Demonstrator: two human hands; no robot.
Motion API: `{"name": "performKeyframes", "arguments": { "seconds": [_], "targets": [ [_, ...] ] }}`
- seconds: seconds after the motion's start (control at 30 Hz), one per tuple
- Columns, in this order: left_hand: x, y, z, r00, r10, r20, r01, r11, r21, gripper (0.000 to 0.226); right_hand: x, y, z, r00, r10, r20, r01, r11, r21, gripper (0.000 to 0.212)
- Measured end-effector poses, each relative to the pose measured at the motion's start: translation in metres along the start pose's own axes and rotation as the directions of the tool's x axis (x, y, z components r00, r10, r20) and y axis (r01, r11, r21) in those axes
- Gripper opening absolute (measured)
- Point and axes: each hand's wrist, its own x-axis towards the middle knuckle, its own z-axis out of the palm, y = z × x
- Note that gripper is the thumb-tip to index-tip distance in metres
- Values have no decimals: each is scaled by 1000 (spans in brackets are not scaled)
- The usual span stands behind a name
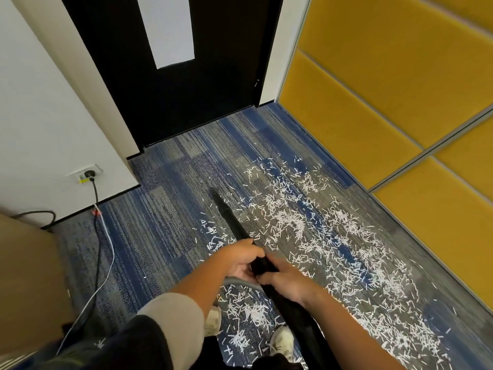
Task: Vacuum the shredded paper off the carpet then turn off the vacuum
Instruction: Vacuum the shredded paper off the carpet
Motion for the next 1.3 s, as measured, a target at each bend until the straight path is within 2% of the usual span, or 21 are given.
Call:
{"name": "performKeyframes", "arguments": {
  "seconds": [0.1,0.33,0.5,0.57,0.77,0.87,1.0,1.17,1.3],
  "targets": [
    [-3,2,-6,1000,-21,2,21,1000,19,30,1,-1,4,1000,-11,15,11,1000,-11,46],
    [-8,22,-4,990,-109,85,86,967,242,22,-5,-6,-3,1000,-11,27,9,998,63,41],
    [-6,26,-7,987,-99,127,56,952,302,16,-6,-6,-4,1000,9,21,-10,999,49,66],
    [-7,27,-8,987,-97,128,53,950,308,19,-5,-5,-4,1000,8,7,-8,999,38,68],
    [-9,24,-15,987,-61,149,21,967,253,43,-7,-9,-5,1000,19,15,-20,999,42,47],
    [-8,13,-17,987,-57,149,25,979,204,62,-8,-9,-3,999,37,18,-37,999,5,50],
    [-14,-1,-20,980,-42,195,4,981,193,61,-10,-7,3,998,52,25,-51,998,-32,56],
    [-27,-15,-20,980,-12,197,-7,995,95,59,-19,-9,8,997,29,77,-26,999,-35,49],
    [-35,-26,-16,983,8,184,-17,998,52,61,-24,-7,14,997,29,68,-23,996,-81,63]
  ]
}}
